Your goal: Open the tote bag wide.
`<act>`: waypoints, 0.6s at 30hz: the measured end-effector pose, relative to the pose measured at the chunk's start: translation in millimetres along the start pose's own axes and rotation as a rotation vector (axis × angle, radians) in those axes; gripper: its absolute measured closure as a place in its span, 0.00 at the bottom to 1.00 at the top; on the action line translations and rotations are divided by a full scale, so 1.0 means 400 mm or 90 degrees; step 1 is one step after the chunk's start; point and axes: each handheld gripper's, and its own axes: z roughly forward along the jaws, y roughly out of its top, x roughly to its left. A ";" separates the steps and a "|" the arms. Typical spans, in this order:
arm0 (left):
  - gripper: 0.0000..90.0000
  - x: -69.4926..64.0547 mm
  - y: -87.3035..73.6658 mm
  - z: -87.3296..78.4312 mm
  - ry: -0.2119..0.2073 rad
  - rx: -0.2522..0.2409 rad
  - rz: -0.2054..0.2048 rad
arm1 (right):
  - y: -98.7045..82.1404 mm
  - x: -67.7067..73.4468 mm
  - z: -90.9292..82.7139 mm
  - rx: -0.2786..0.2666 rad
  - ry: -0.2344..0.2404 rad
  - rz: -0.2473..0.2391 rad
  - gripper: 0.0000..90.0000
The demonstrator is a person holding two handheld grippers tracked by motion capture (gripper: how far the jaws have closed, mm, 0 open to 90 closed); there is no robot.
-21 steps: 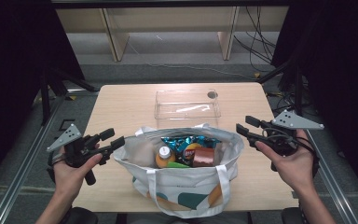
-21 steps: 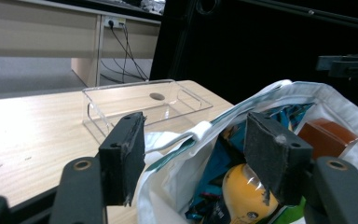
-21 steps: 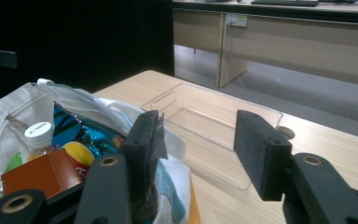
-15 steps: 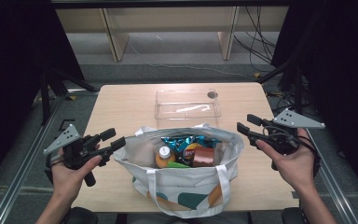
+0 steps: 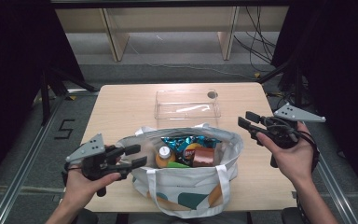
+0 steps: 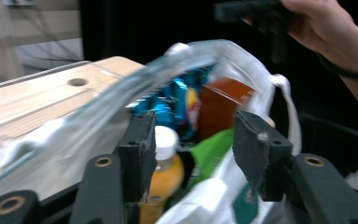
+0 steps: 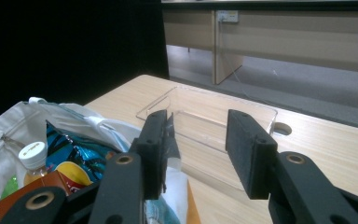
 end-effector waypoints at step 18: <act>0.63 -0.100 -0.007 0.179 -0.095 0.124 0.109 | -0.006 0.005 0.004 0.013 0.000 0.020 0.60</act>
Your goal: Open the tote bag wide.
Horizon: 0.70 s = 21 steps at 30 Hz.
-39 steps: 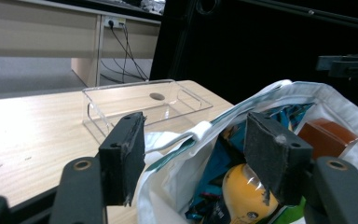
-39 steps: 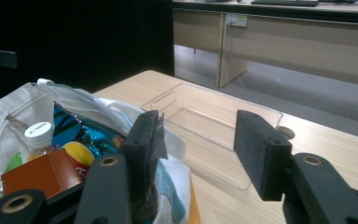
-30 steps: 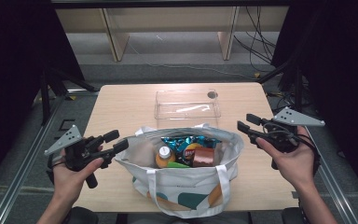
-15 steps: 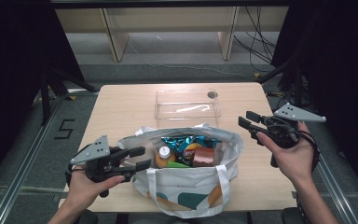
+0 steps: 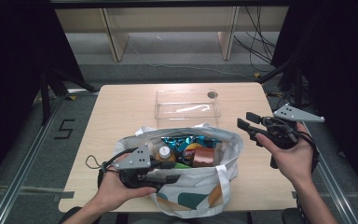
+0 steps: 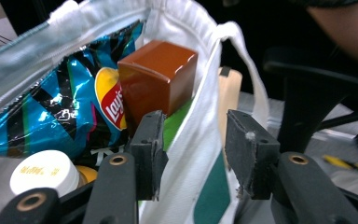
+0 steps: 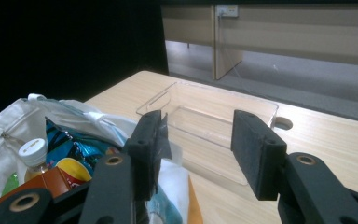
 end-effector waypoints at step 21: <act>0.96 0.007 -0.001 0.019 -0.005 0.055 0.039 | -0.012 0.002 0.018 0.031 0.007 0.013 0.58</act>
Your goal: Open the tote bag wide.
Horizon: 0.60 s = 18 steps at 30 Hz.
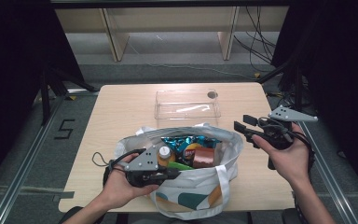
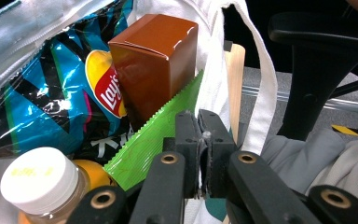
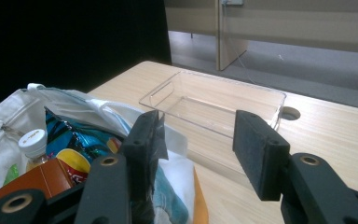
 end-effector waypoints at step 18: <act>0.98 -0.033 -0.019 0.074 -0.048 0.046 -0.025 | -0.021 0.016 0.012 0.042 0.026 -0.012 0.59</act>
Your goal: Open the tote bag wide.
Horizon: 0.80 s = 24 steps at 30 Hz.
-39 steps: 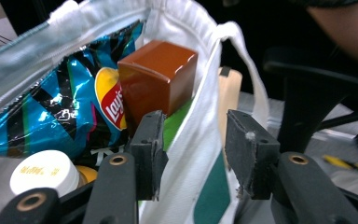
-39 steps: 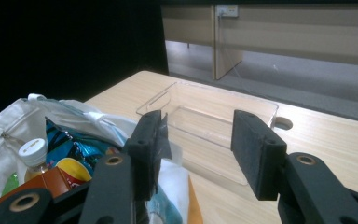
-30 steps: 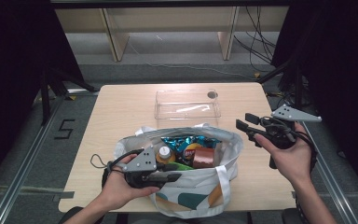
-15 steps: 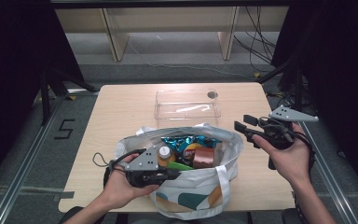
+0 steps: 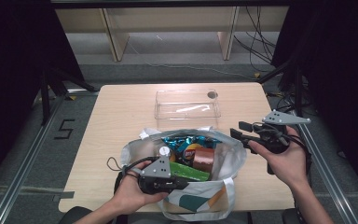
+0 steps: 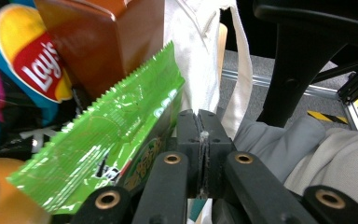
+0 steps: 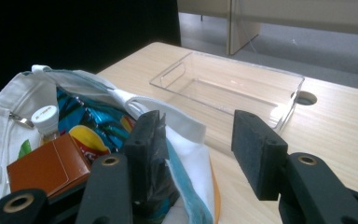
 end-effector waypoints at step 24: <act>0.90 0.014 -0.059 0.076 -0.028 0.043 -0.029 | -0.024 0.000 0.029 0.035 0.013 -0.013 0.58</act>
